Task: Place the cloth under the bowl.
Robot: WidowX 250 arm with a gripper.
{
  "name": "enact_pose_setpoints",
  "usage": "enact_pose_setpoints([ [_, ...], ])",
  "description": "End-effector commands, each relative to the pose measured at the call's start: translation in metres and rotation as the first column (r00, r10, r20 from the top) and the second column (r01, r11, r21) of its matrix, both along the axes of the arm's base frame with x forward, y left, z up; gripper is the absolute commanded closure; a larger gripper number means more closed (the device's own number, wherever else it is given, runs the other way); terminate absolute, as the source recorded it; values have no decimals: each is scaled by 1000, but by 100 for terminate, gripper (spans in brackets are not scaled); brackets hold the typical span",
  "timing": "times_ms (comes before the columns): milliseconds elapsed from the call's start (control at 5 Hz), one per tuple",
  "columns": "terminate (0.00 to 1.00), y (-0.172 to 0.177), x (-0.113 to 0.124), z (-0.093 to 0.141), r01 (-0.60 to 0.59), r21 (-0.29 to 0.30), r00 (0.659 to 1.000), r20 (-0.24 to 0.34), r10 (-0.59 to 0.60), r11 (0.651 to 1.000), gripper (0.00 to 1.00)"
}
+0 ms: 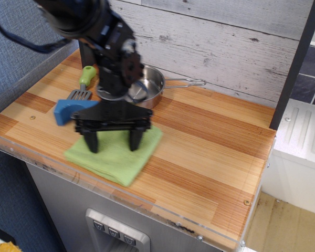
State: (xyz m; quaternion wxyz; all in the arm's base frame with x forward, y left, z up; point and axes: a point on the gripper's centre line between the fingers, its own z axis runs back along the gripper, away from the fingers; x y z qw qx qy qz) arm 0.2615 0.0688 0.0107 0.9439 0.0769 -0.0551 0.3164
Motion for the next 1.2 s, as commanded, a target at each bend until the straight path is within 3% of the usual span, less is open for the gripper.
enact_pose_setpoints([
  [0, 0, 6, 0, 9, -8, 2, 1000, 19, 8, 1000, 0],
  [400, 0, -16, 3, 14, 42, -28, 999, 26, -42, 999, 0],
  [600, 0, -11, 2, 40, 23, -85, 1000, 14, -22, 996, 0],
  [1000, 0, 3, -12, 99, -91, -62, 991, 88, 97, 994, 0],
])
